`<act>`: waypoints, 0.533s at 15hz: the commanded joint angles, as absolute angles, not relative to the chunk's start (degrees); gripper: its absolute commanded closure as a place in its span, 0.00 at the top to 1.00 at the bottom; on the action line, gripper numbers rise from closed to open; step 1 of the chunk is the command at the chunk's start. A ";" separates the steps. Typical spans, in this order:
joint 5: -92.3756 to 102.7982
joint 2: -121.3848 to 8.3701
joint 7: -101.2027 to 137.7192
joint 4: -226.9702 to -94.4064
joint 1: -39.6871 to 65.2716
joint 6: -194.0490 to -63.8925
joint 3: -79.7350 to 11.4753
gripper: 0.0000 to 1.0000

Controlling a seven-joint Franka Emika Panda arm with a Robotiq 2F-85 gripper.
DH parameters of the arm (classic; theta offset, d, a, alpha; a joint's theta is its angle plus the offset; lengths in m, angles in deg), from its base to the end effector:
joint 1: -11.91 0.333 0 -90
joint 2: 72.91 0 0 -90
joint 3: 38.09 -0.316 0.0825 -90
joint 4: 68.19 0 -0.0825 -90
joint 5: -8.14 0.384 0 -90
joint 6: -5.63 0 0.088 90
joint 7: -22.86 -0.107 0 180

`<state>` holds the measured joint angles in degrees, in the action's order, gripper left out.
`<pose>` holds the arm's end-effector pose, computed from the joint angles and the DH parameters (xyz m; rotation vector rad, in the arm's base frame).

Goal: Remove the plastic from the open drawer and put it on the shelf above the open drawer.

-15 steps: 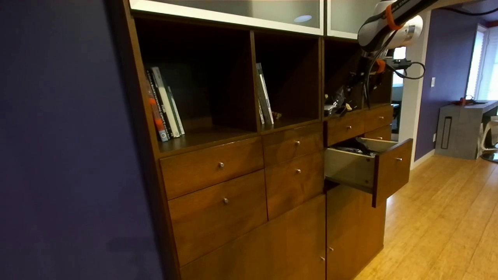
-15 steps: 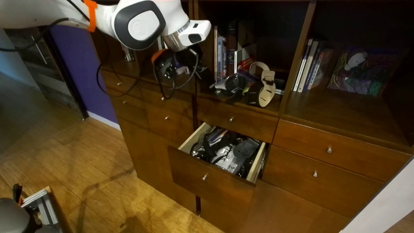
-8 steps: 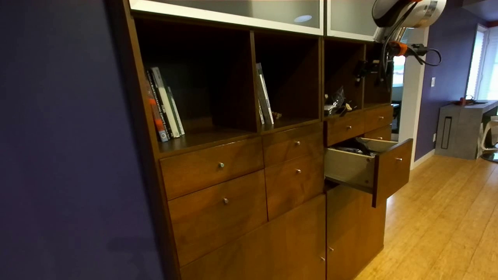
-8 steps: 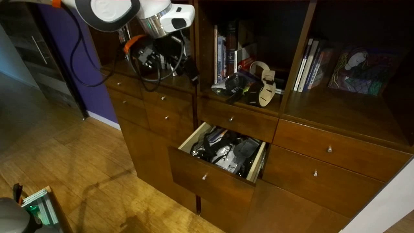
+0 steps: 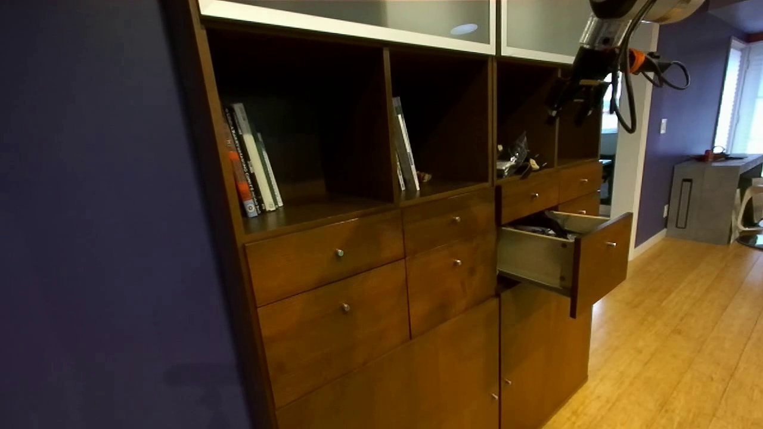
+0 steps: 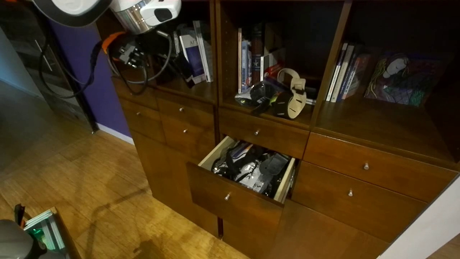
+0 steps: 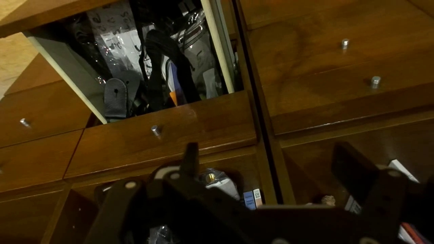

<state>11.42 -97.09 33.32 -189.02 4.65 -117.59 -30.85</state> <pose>0.4476 -0.1241 0.6346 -3.0459 0.1399 -0.7331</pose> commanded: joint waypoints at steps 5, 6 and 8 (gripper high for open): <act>10.07 -103.54 33.09 -193.51 5.88 -117.43 -30.29 1.00; 10.09 -104.66 33.15 -194.29 6.13 -117.43 -30.23 1.00; 10.08 -106.07 33.16 -195.30 6.34 -117.44 -30.21 1.00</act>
